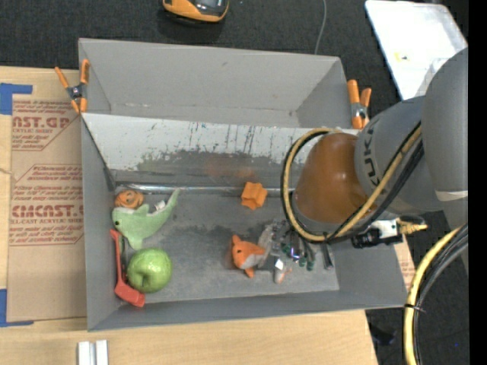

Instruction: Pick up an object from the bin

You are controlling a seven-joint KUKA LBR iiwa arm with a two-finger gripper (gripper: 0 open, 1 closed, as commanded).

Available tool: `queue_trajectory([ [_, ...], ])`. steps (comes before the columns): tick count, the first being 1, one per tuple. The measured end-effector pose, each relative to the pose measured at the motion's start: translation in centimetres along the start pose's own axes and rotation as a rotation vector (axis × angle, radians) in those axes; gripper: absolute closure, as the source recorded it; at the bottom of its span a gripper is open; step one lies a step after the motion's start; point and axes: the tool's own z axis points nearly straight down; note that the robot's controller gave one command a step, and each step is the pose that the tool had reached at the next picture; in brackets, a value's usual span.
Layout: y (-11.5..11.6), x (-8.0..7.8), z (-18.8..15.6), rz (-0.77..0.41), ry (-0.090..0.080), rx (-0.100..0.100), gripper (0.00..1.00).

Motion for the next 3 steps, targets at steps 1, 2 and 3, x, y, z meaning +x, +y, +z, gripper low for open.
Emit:
queue_trajectory([
  [1, 0.3, 0.7, -0.4, -0.274, -0.002, 0.001, 1.0],
  [2, 1.9, 1.1, 0.3, -0.269, -0.006, 0.002, 1.0],
  [3, 1.8, 1.5, 0.3, -0.339, -0.016, -0.001, 1.0],
])
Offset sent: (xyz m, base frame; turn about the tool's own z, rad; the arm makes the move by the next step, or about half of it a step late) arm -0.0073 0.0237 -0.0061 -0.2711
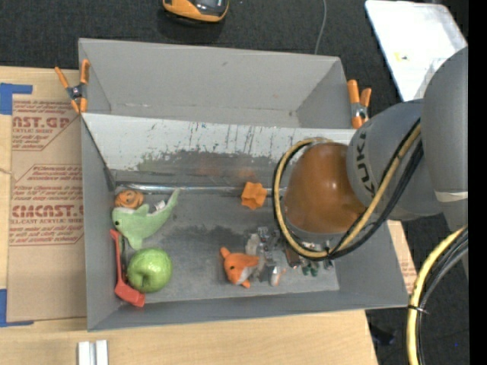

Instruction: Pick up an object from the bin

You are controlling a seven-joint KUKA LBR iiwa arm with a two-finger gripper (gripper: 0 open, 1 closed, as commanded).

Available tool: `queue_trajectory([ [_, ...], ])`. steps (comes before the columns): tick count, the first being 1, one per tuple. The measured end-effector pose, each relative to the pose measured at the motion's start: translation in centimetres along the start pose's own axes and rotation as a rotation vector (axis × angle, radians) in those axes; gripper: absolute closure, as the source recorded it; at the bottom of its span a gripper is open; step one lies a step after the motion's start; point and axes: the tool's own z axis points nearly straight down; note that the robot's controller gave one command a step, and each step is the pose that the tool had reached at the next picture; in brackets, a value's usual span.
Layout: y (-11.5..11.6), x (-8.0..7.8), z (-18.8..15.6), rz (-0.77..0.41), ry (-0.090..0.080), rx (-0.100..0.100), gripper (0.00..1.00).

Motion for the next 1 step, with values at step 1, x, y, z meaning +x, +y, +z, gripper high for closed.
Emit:
queue_trajectory([
  [1, 0.81, 0.01, 0.05, 0.022, 0.002, 0.003, 1.0],
])
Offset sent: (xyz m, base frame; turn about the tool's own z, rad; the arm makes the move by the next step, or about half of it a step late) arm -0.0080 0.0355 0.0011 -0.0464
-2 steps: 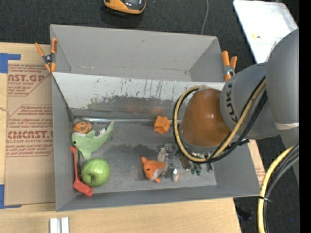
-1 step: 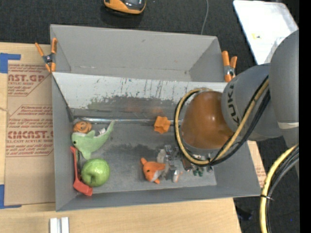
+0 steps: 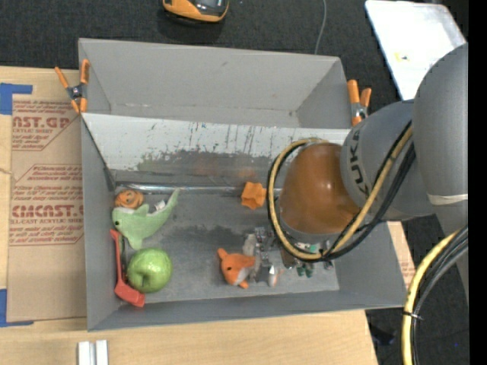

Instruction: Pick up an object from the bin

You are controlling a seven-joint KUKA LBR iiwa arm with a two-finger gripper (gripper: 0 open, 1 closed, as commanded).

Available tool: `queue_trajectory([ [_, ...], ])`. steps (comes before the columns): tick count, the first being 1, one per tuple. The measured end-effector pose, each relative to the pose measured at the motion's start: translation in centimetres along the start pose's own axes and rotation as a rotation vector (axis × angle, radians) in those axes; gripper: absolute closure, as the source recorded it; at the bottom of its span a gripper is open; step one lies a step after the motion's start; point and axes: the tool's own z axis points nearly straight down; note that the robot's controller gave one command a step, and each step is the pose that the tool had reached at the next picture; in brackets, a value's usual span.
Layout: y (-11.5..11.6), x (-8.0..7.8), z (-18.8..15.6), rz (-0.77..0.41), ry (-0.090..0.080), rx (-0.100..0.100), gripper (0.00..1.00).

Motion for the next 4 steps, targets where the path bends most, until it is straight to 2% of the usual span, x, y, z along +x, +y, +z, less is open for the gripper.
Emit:
queue_trajectory([
  [1, 2.8, 0.4, -0.3, -0.07, -0.006, -0.001, 1.0],
  [2, 1.8, -0.2, 0.0, -0.052, -0.004, -0.003, 1.0],
  [3, 4.7, -0.3, 0.0, -0.092, -0.011, -0.001, 1.0],
  [4, 2.4, -2.0, -5.3, -0.057, -0.003, -0.001, 1.0],
])
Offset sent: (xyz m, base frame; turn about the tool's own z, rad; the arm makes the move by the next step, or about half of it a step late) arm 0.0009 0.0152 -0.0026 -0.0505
